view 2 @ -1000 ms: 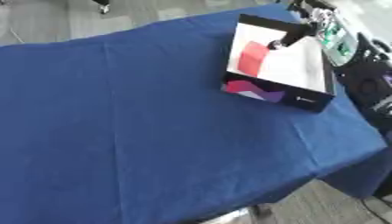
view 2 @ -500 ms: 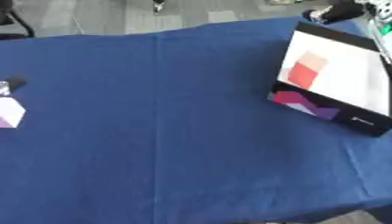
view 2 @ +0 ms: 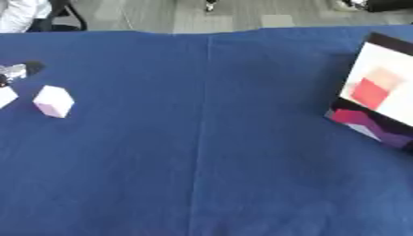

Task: Pick up the objects with one hand, pass them to the other hand, and then place them into the box on the other side of the table.

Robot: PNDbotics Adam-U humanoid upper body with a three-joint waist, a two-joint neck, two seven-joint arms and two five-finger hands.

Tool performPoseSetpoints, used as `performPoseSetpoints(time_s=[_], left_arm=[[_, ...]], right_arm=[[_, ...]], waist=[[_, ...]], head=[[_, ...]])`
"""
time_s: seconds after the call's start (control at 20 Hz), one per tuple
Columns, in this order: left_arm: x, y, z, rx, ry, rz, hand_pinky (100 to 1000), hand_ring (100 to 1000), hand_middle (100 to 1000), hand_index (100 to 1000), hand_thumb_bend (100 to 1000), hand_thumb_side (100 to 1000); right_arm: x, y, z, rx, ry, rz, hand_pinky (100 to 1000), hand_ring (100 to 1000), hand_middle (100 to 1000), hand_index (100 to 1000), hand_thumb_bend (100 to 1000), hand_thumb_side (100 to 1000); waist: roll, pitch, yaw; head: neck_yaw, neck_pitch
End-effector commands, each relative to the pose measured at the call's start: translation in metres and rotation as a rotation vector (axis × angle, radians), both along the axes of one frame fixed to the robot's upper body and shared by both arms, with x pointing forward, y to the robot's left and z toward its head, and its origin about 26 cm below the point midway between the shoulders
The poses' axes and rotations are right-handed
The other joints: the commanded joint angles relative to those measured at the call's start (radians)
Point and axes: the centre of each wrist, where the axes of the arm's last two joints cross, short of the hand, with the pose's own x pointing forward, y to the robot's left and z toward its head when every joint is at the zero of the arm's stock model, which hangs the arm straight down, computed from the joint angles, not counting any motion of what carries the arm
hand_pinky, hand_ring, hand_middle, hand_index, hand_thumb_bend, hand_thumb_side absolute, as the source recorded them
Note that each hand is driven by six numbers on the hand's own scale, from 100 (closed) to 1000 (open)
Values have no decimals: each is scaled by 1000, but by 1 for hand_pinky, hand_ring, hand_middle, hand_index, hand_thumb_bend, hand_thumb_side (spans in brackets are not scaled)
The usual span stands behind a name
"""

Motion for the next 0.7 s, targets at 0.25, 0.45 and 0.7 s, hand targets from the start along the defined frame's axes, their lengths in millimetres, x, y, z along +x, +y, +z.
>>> performPoseSetpoints(time_s=[0.25,0.45,0.7], left_arm=[[9,30,33,58,187,-24,854,805,746,844,837,425],[19,46,48,109,294,-2,867,823,762,852,848,373],[35,65,60,152,398,8,875,835,768,851,831,287]], right_arm=[[1,20,21,-1,-58,51,881,832,839,865,510,224],[2,23,20,-8,-54,57,881,831,837,864,503,235],[2,25,21,-14,-54,62,881,829,836,862,501,237]], waist=[[11,-29,4],[10,-26,1],[7,-21,-7]], head=[[48,-2],[65,-2],[77,-2]])
